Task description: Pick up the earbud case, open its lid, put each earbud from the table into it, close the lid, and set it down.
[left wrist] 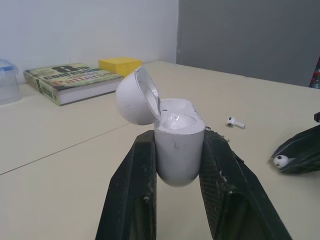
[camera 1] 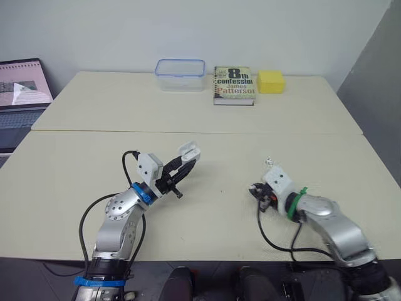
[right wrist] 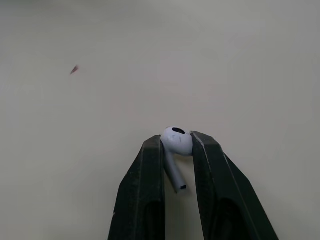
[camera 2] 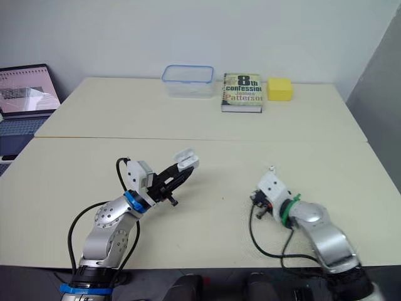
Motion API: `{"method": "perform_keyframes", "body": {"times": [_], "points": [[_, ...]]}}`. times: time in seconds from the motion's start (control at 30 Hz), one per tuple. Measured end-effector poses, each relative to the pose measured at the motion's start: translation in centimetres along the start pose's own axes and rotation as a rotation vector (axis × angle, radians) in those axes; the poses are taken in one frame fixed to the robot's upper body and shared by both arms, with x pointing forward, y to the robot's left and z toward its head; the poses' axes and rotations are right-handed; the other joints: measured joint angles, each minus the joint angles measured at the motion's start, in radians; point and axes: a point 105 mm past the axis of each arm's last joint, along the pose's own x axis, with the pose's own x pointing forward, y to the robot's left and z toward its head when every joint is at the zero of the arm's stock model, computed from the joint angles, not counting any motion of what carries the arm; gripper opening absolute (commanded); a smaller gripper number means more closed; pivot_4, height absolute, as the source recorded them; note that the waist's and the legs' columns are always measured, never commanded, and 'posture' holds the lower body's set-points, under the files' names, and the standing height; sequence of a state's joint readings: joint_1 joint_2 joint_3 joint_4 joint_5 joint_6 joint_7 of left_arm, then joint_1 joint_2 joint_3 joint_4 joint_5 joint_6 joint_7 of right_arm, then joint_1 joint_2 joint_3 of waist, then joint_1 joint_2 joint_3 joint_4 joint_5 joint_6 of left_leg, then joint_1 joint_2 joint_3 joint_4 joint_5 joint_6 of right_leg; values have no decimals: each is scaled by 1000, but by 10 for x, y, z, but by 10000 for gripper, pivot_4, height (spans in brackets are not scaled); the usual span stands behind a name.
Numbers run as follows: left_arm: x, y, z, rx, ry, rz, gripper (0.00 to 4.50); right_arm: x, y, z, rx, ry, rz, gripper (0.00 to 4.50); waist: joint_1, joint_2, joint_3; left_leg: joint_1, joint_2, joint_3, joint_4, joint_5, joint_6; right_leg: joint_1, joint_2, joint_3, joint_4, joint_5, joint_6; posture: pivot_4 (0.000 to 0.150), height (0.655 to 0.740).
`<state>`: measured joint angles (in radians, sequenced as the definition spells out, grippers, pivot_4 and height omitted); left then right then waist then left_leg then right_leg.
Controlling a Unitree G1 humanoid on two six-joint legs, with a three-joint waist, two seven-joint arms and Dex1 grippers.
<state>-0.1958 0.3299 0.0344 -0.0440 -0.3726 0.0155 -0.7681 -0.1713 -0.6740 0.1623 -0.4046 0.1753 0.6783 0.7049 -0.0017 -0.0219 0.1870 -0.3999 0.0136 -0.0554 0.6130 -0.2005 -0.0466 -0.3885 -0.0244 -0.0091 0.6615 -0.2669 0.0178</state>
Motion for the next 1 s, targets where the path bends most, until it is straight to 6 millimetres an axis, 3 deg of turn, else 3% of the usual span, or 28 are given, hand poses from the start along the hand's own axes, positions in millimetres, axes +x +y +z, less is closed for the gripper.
{"method": "perform_keyframes", "body": {"times": [0.2, 0.43, 0.53, 0.73, 0.97, 1.0], "points": [[0, -6, 1, -2, 3, -16, 7853, -52, -12, -23, -144, 132, 244, 4142, -1, 0, 0, 1, 0, 1, 0, 0, 0, 0, 0, 1, 0, 0, 0, 1500, 7400], [-1, -13, 0, -12, 18, -34, 7853, -88, -23, -59, -219, 298, 434, 4142, -1, 0, 0, 1, 0, 1, 0, 0, 0, 0, 0, 1, 0, 0, 0, 1500, 7400], [-3, -13, 3, 0, 24, -35, 7853, -94, -24, -71, -270, 347, 501, 4142, -2, 0, 0, 2, 1, 2, 0, 0, 0, 1, 0, 1, 0, 0, 0, 1500, 7400], [-6, -16, 1, -11, 47, -30, 7853, -90, -31, -70, -357, 362, 549, 4142, -3, -1, 0, 2, 1, 2, 0, 0, 0, 1, 0, 1, 0, 0, 0, 1500, 7400], [-7, -18, 5, -5, 44, -19, 7853, -88, -33, -70, -372, 356, 539, 27837, -3, -2, -1, 7, 1, 2, 1, 0, 0, 6, 0, 2, 0, 0, 0, 1500, 7400], [-8, -18, 4, -11, 51, -19, 7853, -88, -33, -70, -385, 354, 539, 27963, -3, -2, -1, 8, 1, 2, 1, 0, 0, 6, 0, 2, 0, 0, 0, 1500, 7400]]}}
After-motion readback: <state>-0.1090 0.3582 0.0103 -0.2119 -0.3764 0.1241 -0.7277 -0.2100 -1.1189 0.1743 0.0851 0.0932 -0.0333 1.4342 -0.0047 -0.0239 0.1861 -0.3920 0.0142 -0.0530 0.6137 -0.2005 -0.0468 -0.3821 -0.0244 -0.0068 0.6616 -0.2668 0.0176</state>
